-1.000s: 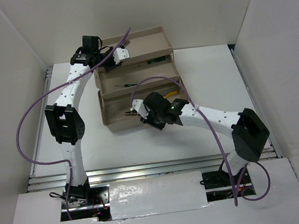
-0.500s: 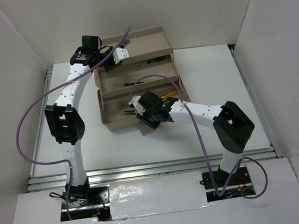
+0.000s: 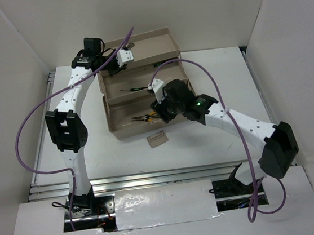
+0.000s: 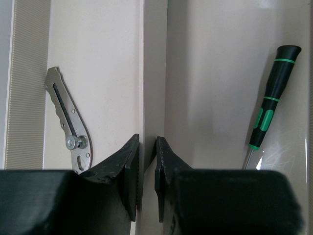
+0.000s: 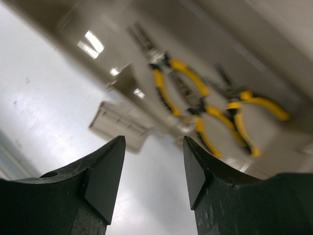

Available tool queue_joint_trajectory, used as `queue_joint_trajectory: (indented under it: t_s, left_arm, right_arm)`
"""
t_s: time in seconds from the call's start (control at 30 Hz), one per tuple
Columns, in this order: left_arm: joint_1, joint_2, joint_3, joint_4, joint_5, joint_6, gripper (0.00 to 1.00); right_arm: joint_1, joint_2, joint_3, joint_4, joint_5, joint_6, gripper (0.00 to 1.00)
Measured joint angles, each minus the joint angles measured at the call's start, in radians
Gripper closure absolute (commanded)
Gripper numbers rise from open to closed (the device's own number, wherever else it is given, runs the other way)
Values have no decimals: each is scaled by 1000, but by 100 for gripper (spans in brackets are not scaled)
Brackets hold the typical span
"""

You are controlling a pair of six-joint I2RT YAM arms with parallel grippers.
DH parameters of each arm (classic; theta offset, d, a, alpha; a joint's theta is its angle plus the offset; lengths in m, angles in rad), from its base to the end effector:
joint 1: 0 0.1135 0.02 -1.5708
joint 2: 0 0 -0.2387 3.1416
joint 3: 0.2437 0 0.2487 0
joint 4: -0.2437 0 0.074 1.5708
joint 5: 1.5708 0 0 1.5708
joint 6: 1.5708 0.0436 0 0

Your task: Sort the tools into containers

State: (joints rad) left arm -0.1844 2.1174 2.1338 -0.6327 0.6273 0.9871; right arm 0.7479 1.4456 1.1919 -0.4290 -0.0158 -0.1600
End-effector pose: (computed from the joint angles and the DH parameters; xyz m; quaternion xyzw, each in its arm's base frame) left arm 0.4609 -0.1120 0.3182 0.5852 0.6257 -0.0816 0.5093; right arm 0.2415 0.2250 0.2737 -0.3990 0.8101 0.1313 0.4091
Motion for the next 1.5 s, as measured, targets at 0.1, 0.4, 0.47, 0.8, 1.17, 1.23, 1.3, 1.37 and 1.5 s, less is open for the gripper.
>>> queue_joint_trajectory:
  t_s: [0.1,0.4,0.47,0.8,1.17,1.23,1.3,1.37,1.5]
  left_arm:
    - [1,0,2,-10,6,1,100]
    - [1,0,2,-13,9,3,100]
    - [1,0,2,-13,10,5,100]
    - [1,2,7,-20,15,9,100]
    - [4,2,21,-58,39,77,100]
    - [4,2,25,-77,55,106,100]
    - [0,0,28,-98,70,137,100]
    - [-3,-6,28,-114,76,163,100]
    - [-5,-40,18,-163,84,193,100]
  right_arm:
    - [-57,-46,-3,33,-20,-65,38]
    - [-93,52,-8,7,-127,-274,30]
    - [-84,61,-8,3,-142,-304,28]
    - [-17,183,0,6,-176,-428,27]
    - [-7,297,60,-6,-165,-539,90]
    - [12,304,69,-11,-173,-548,95]
    - [23,311,80,-22,-174,-543,98]
    - [23,313,85,-28,-175,-537,100]
    - [23,313,85,-29,-175,-536,100]
